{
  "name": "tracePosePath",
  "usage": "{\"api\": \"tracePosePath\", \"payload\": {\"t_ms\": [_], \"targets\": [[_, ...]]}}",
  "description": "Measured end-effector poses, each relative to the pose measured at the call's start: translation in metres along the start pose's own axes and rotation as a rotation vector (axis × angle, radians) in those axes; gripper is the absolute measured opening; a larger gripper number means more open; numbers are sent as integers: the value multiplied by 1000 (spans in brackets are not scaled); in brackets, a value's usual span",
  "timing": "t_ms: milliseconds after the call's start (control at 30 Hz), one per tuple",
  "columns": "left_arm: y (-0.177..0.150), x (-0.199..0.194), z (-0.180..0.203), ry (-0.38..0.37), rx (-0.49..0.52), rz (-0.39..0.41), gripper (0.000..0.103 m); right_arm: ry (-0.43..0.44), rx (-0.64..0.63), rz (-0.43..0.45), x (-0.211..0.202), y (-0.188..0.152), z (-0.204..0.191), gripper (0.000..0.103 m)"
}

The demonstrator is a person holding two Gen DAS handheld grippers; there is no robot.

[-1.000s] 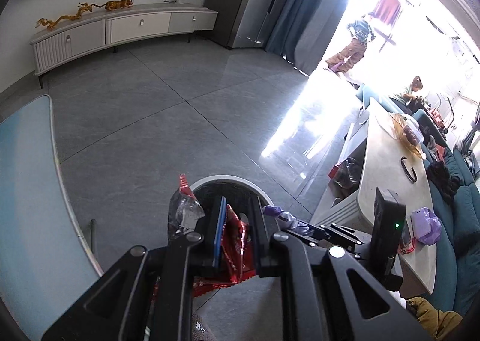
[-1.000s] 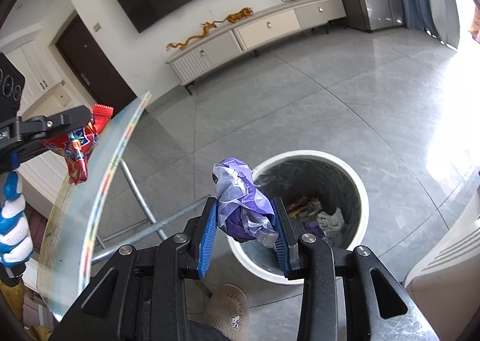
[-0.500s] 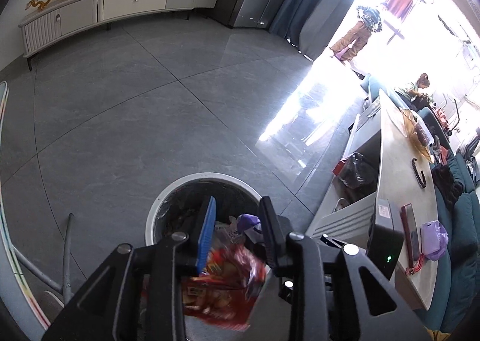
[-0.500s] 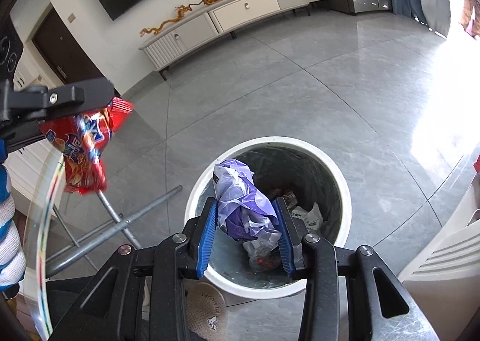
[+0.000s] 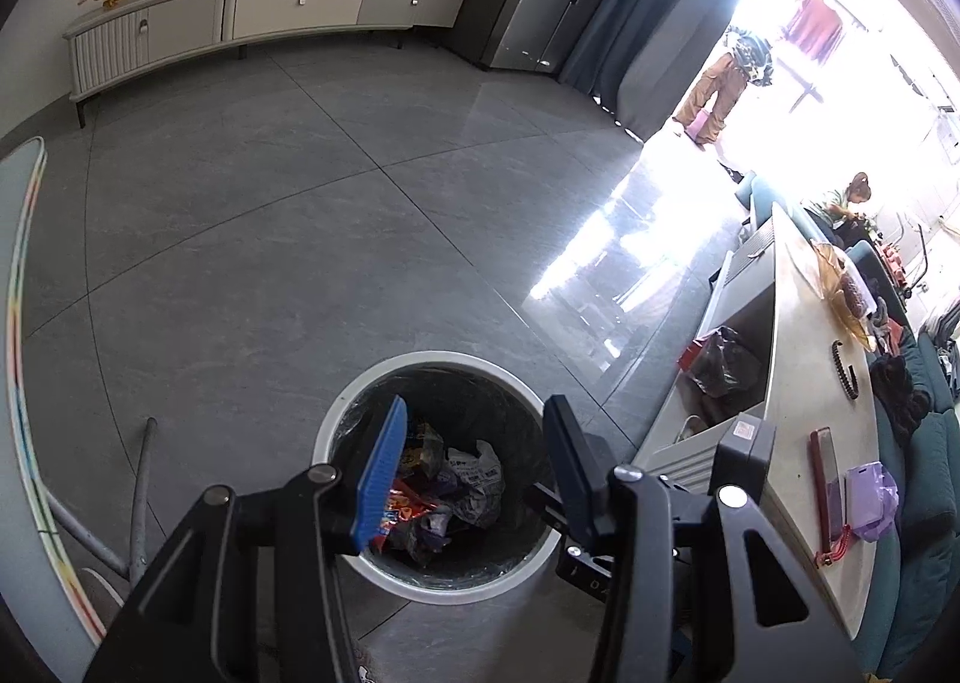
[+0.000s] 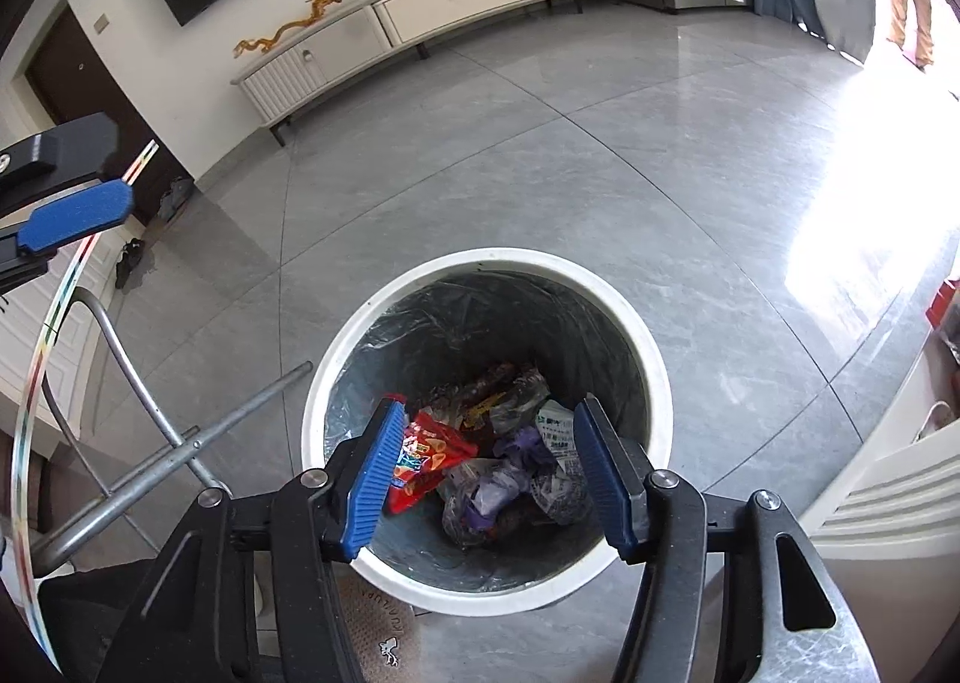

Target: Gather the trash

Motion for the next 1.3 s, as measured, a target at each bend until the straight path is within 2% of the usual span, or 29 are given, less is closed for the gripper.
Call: {"api": "tracePosePath", "payload": {"t_ms": [100,200,300,367,500,633,733,967,1300], "targets": [[-3,-23,3,54,30,50,46,-19,8,14,-7,-1,3,59],[-9,-47,4,101,37,98,53,-41,7,34,-20,-1,-1,66],[-19,-74,2,155,45,127,54,-53,2,67,-37,0,-8,71],[-27,-93,-3,199,38,146,54,-65,-9,103,-53,3,-17,76],[-48,-141,-22,282,9,203,54,-72,-51,175,-88,6,-46,80],[-67,-195,-48,358,-43,266,54,-57,-120,242,-125,6,-90,83],[-84,-238,-73,414,-104,324,57,-39,-180,290,-153,4,-131,92],[-122,-336,-121,626,-154,474,67,41,-332,410,-220,-7,-237,98],[-174,-441,-161,879,-265,614,68,151,-527,529,-291,-31,-373,99]]}}
Point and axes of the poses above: each gripper's, at about its wrist camera, not at the fingertips, and x roughly the way its jaws point, z to its right, y to its top, the point moved 6 cm from there along x, roughly the way its jaws point
